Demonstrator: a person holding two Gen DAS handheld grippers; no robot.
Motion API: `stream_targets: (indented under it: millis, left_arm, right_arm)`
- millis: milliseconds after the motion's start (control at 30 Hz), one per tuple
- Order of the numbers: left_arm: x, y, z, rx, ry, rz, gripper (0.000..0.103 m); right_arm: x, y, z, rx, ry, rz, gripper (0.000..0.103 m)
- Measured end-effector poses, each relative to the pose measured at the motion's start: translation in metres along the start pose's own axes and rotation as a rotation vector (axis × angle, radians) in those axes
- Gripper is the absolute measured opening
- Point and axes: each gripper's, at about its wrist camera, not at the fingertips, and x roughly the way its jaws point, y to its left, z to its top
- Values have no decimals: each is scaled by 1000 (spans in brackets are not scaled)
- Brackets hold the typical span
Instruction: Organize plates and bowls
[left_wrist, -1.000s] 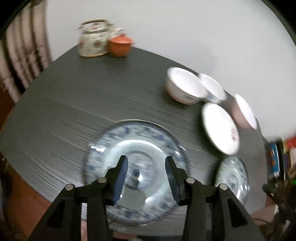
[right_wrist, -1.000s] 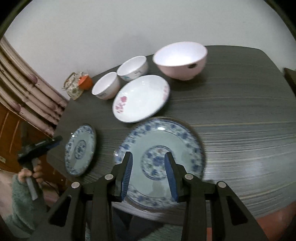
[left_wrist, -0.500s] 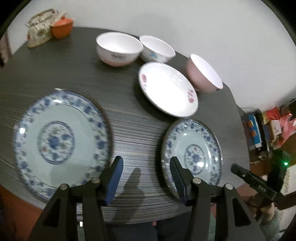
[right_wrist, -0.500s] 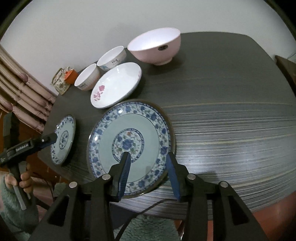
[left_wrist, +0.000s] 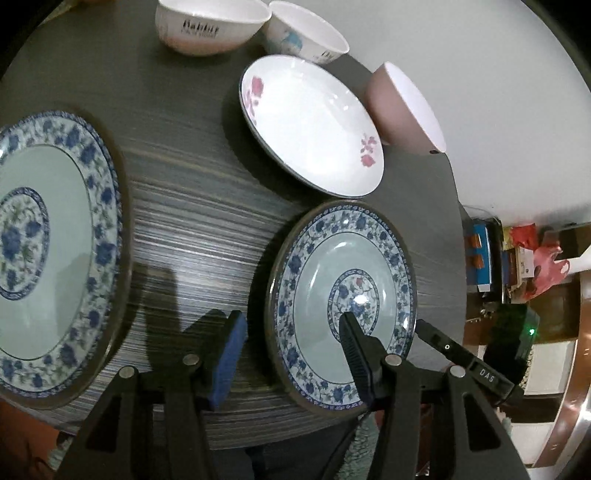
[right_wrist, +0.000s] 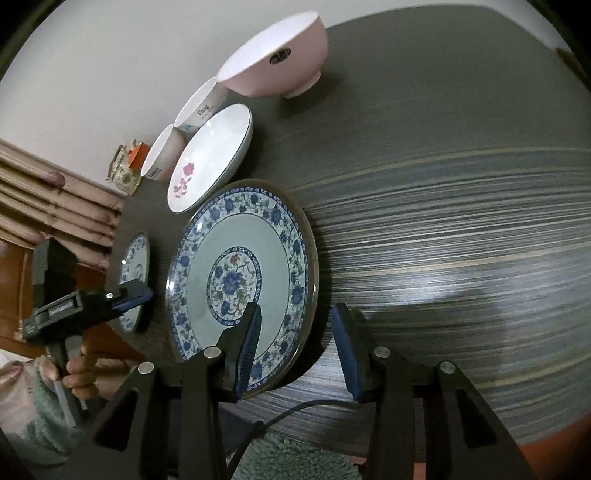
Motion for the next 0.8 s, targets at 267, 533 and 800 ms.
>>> stream_targets:
  millis: [267,533,800]
  left_arm:
    - [11,0,5,0,18,5,53]
    - [19,0,6,10,38,-14,51]
    - [26,1,6,28,54,16,27]
  right_arm:
    - [13,-5,9,3,28,21,39]
    - [20,-9,14,19,38,44,31]
    - [27,-9,15,24,44,45,16]
